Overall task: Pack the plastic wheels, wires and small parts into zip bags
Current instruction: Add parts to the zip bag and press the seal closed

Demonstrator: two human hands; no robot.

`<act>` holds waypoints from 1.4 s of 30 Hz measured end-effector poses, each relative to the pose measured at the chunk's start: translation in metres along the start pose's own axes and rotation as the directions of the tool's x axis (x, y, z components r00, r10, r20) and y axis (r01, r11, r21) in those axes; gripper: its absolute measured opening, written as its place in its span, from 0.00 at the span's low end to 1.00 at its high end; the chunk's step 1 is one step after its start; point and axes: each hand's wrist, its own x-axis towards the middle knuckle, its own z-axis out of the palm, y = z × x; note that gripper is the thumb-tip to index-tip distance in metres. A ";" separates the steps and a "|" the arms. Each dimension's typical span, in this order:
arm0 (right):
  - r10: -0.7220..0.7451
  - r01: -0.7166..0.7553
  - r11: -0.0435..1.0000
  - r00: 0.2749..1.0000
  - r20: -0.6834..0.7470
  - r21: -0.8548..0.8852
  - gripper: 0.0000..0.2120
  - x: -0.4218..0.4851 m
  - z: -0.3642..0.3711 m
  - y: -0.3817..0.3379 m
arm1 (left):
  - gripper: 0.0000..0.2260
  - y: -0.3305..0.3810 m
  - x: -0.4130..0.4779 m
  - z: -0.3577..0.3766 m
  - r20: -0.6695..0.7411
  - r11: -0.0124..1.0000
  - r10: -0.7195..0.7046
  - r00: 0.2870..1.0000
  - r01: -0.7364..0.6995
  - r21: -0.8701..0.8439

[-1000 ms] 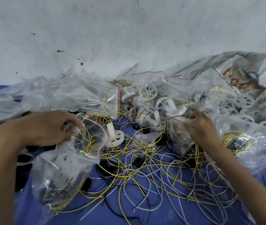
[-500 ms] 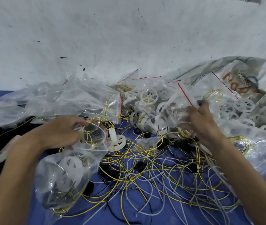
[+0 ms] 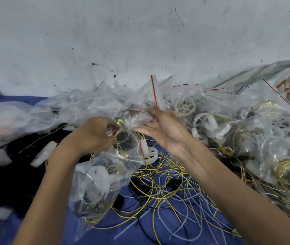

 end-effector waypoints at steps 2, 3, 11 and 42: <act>0.023 -0.023 1.000 1.000 0.016 0.000 0.14 0.003 0.000 0.005 | 0.05 0.002 -0.002 -0.003 -0.031 0.999 -0.038 0.999 0.037 -0.035; 0.033 -0.032 0.998 0.999 0.015 -0.048 0.16 0.004 0.000 0.009 | 0.07 0.003 -0.002 -0.004 -0.030 0.997 -0.044 0.999 0.042 -0.059; 0.398 0.338 0.022 0.860 0.318 -0.941 0.08 -0.001 0.022 -0.002 | 0.08 0.018 -0.011 -0.013 -0.028 0.941 -0.071 0.997 0.058 -0.333; -0.520 0.574 0.241 0.757 0.395 -0.783 0.07 -0.029 -0.015 -0.076 | 0.10 0.000 -0.028 -0.046 -0.523 0.917 0.081 0.848 -0.270 -0.295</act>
